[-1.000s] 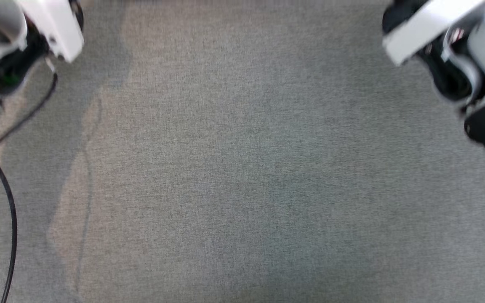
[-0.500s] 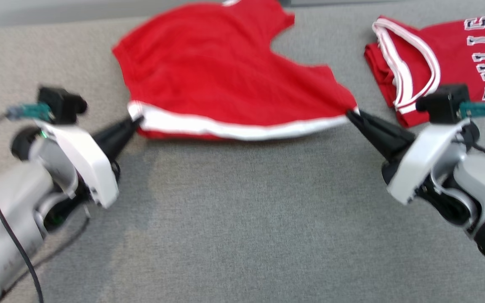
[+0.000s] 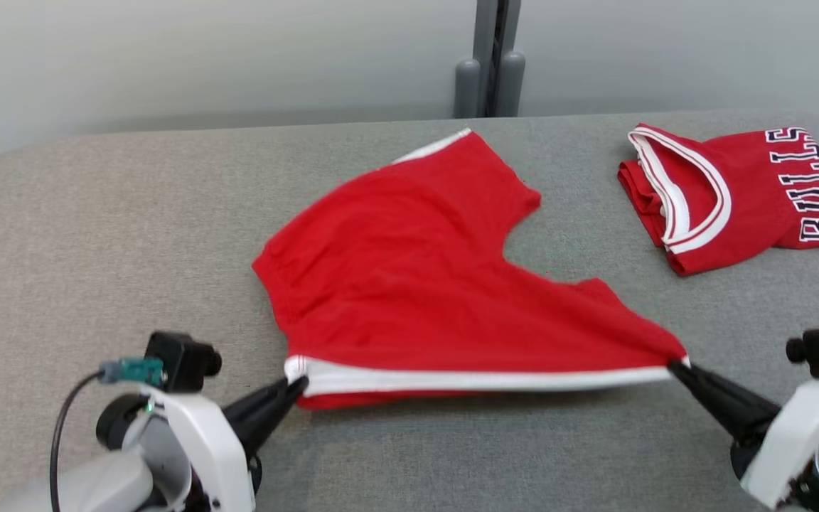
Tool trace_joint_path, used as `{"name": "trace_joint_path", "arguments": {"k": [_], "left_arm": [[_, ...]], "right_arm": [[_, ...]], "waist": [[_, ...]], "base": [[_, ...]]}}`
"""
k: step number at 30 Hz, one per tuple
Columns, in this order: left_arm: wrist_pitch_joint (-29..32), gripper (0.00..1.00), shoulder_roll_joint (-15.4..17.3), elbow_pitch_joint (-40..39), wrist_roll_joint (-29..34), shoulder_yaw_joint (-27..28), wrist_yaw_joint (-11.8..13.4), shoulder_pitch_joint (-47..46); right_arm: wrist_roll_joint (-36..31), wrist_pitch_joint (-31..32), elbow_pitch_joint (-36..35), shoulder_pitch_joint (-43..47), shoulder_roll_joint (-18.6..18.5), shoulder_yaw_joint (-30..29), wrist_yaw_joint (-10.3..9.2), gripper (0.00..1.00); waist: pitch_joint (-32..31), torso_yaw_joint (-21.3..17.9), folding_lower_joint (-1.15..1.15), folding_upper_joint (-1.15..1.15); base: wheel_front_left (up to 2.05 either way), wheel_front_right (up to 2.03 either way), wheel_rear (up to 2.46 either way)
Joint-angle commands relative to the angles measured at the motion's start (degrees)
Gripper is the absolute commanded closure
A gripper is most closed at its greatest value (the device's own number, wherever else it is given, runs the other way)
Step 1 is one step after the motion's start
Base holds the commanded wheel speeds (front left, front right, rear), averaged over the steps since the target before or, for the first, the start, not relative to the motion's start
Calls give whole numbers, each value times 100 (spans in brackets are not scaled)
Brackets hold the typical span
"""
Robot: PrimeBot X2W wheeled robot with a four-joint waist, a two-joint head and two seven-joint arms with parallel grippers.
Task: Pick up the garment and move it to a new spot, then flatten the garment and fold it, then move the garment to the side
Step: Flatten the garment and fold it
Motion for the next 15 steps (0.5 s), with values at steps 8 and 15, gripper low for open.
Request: {"name": "trace_joint_path", "arguments": {"k": [8, 15], "left_arm": [[50, 100, 392, -946, -32, -4, 455, 532], [-65, 100, 422, -1123, -47, 151, 574, 388]], "right_arm": [[-71, 340, -777, 1011, -423, -769, 0, 100], [-837, 914, -1177, 1235, -116, -1753, 1, 100]], "waist": [[-56, 59, 0, 0], [9, 55, 0, 0]], "base": [[0, 0, 0], [0, 0, 0]]}}
